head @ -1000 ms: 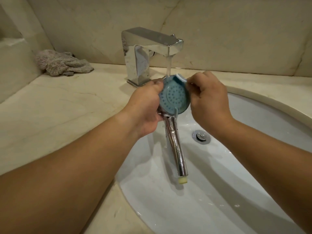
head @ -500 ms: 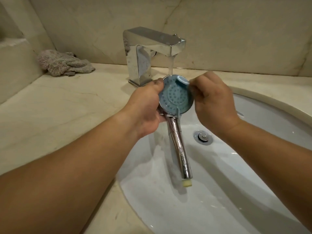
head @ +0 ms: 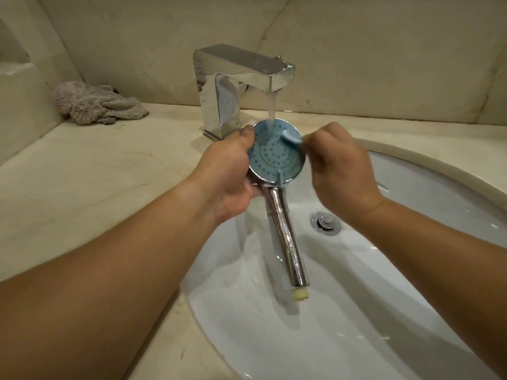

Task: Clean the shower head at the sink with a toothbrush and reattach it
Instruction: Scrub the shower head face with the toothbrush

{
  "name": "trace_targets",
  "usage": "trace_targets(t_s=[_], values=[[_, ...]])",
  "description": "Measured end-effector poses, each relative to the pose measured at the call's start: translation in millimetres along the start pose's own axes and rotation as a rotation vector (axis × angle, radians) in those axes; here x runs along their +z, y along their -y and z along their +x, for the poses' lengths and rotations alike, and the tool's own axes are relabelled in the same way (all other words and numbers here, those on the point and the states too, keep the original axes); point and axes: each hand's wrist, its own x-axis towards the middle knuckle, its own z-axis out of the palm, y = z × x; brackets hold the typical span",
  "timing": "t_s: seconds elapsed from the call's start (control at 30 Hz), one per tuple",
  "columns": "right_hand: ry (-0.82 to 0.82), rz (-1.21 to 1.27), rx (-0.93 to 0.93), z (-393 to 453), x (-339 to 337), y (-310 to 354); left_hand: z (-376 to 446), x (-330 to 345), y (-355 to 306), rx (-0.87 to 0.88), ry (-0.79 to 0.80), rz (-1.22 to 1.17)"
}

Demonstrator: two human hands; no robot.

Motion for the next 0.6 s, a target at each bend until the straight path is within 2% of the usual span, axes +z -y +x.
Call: trace_targets(t_s=[0.03,0.17,0.27,0.4,0.53,0.6], values=[[-0.019,0.005,0.019,1,-2,-2,0,0,0,-0.005,-0.002,-0.005],[0.101,-0.016,-0.154,-14,6,9,-1,1,-1,-0.024,-0.017,-0.032],[-0.019,0.000,0.005,-2,2,0,-2,-1,-3,-0.027,-0.038,-0.093],[0.091,-0.038,-0.119,-18,7,8,-1,-2,-3,-0.036,-0.061,-0.110],[-0.022,0.006,0.046,-9,3,-3,0,-3,-4,-0.026,-0.064,-0.111],[0.038,-0.010,-0.023,-17,6,2,0,-3,-4,-0.024,-0.068,-0.107]])
